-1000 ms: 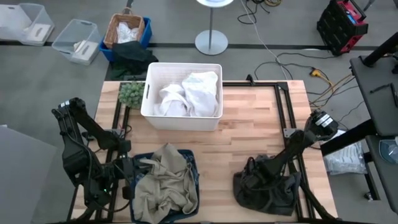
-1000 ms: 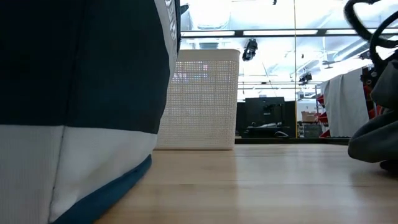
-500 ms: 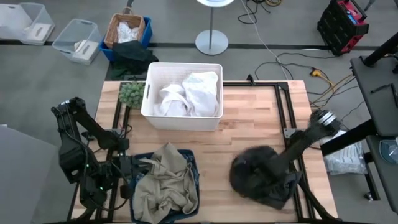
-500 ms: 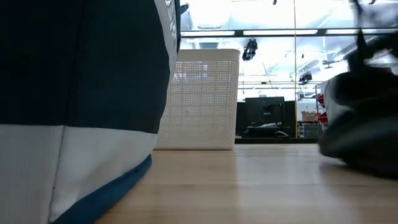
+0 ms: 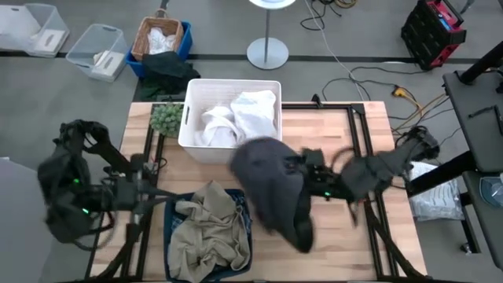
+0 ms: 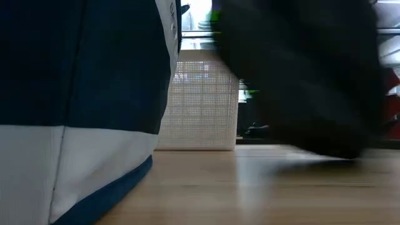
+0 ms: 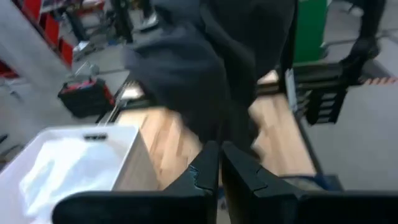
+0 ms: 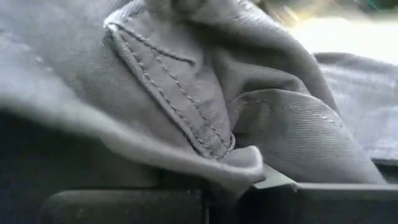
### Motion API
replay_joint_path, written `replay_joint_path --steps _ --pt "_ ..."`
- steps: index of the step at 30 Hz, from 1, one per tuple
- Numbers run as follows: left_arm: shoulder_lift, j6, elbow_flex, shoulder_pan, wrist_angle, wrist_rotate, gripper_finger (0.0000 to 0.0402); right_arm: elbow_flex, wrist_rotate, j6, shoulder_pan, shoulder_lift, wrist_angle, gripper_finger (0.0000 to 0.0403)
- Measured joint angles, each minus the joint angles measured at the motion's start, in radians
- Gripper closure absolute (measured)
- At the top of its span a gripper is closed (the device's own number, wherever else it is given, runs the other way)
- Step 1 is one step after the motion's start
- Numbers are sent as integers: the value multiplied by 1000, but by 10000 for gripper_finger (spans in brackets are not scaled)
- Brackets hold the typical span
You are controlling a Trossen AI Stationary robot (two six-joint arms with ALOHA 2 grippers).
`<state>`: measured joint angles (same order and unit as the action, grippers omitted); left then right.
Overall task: Sort clothes
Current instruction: Put the black shorts into the blue laundry organizer
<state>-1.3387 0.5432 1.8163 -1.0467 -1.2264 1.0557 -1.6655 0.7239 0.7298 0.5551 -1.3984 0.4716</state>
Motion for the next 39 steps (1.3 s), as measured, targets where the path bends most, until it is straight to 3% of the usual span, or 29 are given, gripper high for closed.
replay_joint_path --steps 4,12,15,17,20,26,33,39 --pt "-15 -91 143 -26 5 1 401 -175 -204 -344 -85 -105 -337 391" --pt "-73 -208 417 -64 6 33 401 -670 -549 -427 -169 -413 -324 391" --pt "-98 -273 504 -64 7 36 401 -635 -625 -367 -187 -459 -494 391" --pt "-119 -312 542 -64 22 34 402 -616 -634 -328 -197 -471 -517 391" --pt "-110 -357 509 -67 72 16 402 -612 -627 -299 -207 -485 -524 391" --pt "-125 -280 443 -72 -6 -6 401 -616 -610 -251 -215 -599 -504 391" --pt "-126 -61 317 -74 -125 -103 401 -617 -568 -188 -222 -737 -379 391" --pt "-109 146 104 -74 -195 -185 401 -610 -539 -131 -229 -892 -214 391"
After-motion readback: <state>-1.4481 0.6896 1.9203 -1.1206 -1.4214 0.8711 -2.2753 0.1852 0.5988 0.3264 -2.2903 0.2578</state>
